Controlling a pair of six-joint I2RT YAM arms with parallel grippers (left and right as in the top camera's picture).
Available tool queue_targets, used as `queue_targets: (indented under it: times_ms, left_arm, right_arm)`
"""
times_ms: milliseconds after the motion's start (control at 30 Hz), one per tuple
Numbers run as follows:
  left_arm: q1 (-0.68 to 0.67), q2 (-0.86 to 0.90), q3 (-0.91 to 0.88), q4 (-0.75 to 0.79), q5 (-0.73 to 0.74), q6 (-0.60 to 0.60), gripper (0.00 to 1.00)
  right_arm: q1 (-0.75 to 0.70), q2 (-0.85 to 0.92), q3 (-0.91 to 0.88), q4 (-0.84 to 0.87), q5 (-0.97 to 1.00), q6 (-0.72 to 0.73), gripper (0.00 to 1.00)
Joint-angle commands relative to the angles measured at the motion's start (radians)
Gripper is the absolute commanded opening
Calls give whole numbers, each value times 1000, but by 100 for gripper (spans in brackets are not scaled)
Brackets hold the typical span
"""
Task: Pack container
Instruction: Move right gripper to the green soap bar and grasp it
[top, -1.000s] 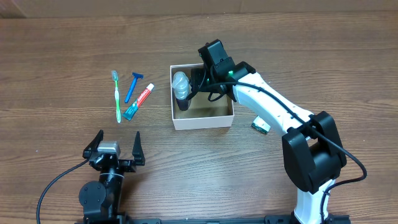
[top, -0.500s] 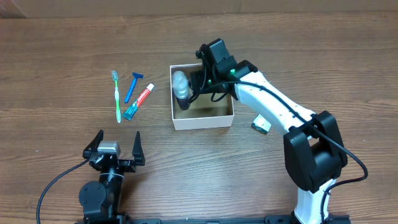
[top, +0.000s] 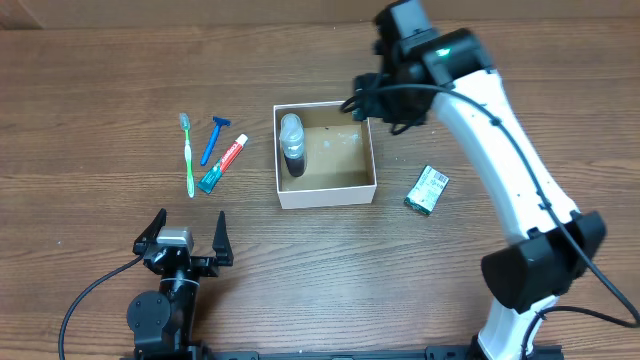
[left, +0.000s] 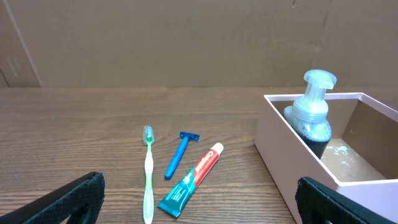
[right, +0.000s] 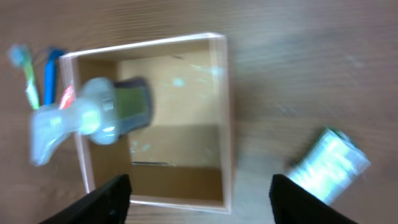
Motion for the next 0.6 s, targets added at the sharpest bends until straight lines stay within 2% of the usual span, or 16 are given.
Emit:
queue_targets:
  times_ms: [0, 167, 400, 567]
  left_arm:
    - [8, -9, -5, 1, -10, 18, 100]
    - [8, -9, -5, 1, -10, 18, 100]
    - [8, -9, -5, 1, -10, 18, 100]
    - [8, -9, -5, 1, -10, 18, 100]
  right_arm:
    - [-117, -20, 4, -67, 56, 171, 77]
    - [-201, -20, -154, -63, 57, 204, 79]
    - [-215, -20, -530, 198, 45, 247, 79]
    - [-227, -20, -695, 336, 26, 267, 79]
